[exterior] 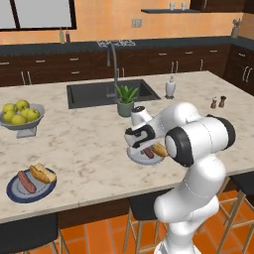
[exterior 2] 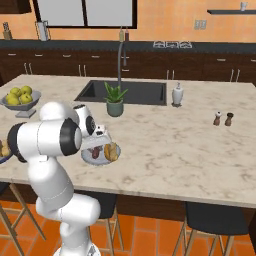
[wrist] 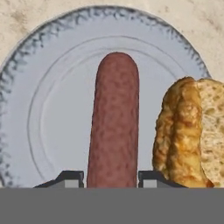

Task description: Place one bun and one sausage from the bowl on each plate.

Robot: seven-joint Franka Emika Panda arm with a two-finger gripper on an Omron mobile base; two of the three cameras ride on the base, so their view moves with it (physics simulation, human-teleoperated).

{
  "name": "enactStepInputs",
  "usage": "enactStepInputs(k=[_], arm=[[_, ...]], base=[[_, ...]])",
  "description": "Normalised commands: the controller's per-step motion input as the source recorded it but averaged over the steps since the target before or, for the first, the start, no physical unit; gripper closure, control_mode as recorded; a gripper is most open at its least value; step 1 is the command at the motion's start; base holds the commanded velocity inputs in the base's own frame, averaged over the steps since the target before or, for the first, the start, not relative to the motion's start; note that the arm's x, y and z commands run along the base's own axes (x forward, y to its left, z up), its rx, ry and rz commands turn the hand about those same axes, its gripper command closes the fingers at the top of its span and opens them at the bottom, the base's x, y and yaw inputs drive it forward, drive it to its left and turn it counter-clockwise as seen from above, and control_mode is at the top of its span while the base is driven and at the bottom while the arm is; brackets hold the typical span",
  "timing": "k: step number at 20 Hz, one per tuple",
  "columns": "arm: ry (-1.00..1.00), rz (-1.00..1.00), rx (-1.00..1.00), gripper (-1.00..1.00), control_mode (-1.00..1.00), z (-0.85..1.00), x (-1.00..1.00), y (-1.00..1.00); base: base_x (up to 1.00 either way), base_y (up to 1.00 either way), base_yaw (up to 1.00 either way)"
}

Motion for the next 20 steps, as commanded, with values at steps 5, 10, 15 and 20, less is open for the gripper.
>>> enactStepInputs(k=[5,10,15,20], arm=[[0.01,0.00,-0.03,-1.00,-1.00,0.00,0.06,0.07],[0.00,0.00,-0.02,-1.00,-1.00,0.13,0.00,0.00],[0.02,0.00,-0.09,-1.00,-1.00,0.61,-0.10,0.00],[-0.10,0.00,0.09,-1.00,-1.00,1.00,-0.77,-0.06]], base=[[0.00,0.00,0.00],[0.00,0.00,0.00],[0.00,0.00,0.00],[0.00,0.00,0.00]])
